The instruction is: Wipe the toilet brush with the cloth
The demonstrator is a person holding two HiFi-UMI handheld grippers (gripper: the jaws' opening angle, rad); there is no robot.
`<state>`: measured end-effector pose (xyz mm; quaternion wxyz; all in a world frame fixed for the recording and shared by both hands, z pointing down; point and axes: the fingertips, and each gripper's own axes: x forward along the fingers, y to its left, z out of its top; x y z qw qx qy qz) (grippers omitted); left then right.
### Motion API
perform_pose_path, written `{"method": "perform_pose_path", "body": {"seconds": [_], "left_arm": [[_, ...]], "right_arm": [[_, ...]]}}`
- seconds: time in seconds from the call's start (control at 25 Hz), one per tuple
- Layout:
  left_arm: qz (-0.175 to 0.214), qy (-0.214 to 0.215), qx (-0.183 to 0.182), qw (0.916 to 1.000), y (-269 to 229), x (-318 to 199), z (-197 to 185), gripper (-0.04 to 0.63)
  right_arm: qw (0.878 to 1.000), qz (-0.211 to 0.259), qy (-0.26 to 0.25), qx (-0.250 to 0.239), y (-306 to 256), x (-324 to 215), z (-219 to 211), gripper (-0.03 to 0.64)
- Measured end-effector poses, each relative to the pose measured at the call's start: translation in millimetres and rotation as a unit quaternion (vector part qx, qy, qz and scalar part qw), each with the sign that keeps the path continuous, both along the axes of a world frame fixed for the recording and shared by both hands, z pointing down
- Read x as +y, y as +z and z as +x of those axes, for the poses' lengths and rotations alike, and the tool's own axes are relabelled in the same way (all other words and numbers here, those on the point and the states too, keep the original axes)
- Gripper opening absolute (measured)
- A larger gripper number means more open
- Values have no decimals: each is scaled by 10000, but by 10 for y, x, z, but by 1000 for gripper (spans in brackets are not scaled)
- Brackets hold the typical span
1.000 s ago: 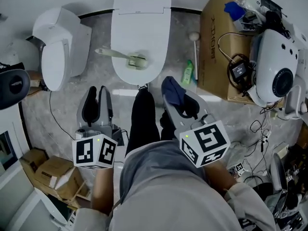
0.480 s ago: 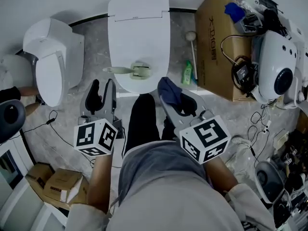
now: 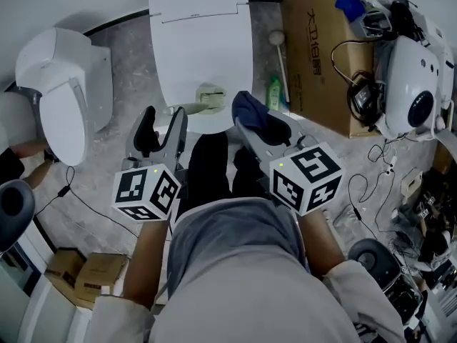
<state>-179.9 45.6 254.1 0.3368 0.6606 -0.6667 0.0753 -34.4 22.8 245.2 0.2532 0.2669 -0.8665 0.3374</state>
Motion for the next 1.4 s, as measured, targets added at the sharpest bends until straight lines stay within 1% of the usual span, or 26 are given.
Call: {"method": "perform_pose_path", "body": {"seconds": [0.08, 0.16, 0.44, 0.56, 0.8, 1.0, 1.08, 1.24, 1.4], "left_arm": [[-35, 77, 123, 9999, 54, 15, 10, 0], [-53, 103, 200, 9997, 97, 34, 24, 0], [-82, -11, 245, 9997, 187, -1, 18, 0], [-73, -119, 257, 9996, 198, -30, 23, 0], [-45, -215, 443, 9988, 216, -66, 48, 0], [-3, -302, 321, 9990, 231, -96, 10, 0], [23, -342, 323, 9989, 238, -112, -3, 0], [78, -396, 316, 9987, 253, -118, -20, 0], [142, -437, 298, 9985, 281, -97, -48, 0]], "right_arm": [[9999, -120, 50, -78, 62, -38, -70, 109], [9999, -121, 45, -66, 116, -88, -111, 109], [9997, -225, 2, -76, 351, -289, -149, 109], [9995, -308, -95, -73, 477, -371, -153, 109], [9948, -813, -484, -377, 810, -415, -282, 109], [9879, -1254, -642, -652, 1129, -473, -450, 109], [9859, -1299, -818, -662, 1276, -495, -538, 109], [9810, -1156, -1375, -738, 1572, -491, -738, 109], [9699, -1443, -1703, -973, 1865, -458, -919, 107]]}}
